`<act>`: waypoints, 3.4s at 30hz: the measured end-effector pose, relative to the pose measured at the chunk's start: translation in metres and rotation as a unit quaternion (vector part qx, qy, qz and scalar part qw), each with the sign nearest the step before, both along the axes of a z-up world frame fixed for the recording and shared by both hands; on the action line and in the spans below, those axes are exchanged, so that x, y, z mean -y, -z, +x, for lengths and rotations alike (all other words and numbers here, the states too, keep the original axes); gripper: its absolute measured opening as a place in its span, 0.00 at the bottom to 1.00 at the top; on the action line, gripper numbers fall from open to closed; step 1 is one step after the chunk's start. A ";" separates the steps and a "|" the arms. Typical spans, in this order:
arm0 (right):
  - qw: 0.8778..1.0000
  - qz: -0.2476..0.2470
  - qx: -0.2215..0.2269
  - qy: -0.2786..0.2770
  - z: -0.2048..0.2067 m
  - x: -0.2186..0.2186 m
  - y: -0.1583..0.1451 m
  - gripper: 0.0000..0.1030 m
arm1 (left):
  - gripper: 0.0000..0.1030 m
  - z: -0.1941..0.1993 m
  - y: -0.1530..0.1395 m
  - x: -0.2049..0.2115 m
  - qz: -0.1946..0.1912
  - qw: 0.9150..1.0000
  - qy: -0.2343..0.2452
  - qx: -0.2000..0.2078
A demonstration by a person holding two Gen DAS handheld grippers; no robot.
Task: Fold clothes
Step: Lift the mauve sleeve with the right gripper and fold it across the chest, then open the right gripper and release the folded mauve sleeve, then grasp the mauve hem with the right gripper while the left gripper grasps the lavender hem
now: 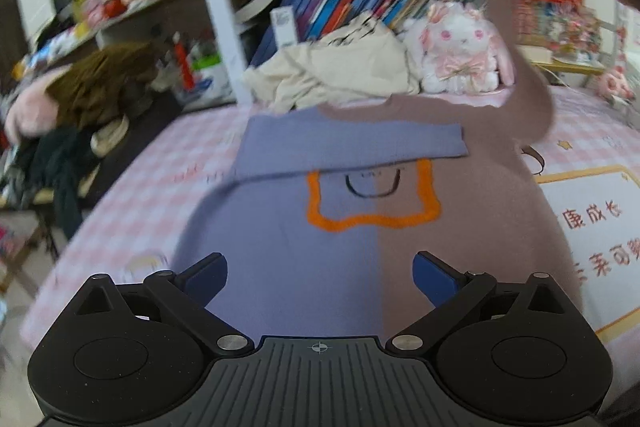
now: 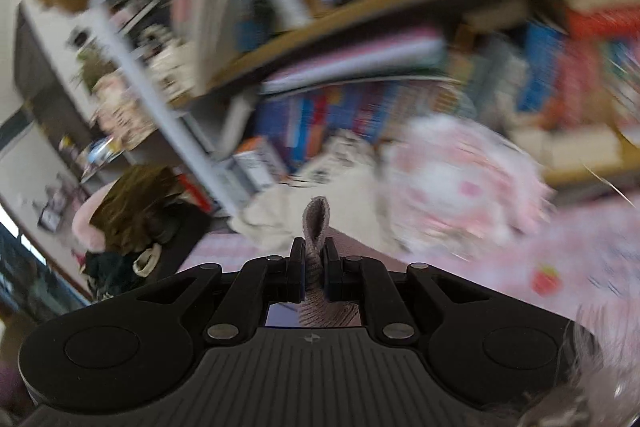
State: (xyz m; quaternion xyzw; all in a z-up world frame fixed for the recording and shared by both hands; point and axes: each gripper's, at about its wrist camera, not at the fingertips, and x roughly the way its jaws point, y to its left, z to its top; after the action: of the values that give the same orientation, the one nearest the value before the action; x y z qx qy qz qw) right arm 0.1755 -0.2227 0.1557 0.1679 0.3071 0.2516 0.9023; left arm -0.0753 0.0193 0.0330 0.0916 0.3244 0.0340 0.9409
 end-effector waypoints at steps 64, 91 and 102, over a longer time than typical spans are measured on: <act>0.976 -0.096 -0.176 0.085 -0.265 -0.021 0.182 0.52 | 0.50 -0.028 0.037 -0.171 -0.200 0.964 -0.150 -0.090; 0.977 -0.074 -0.125 0.157 -0.252 -0.062 0.145 0.12 | 0.11 0.020 0.028 -0.187 -0.252 0.961 0.009 -0.113; 0.955 0.008 -0.223 0.195 -0.258 -0.038 0.193 0.23 | 0.45 0.021 0.062 -0.217 -0.360 0.922 -0.013 -0.144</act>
State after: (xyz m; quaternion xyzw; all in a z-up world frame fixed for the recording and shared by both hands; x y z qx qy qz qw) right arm -0.0828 -0.1852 -0.0375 0.2840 0.4598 0.0290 0.8409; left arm -0.0541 0.2367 -0.0288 -0.2534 0.4481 -0.0859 0.8530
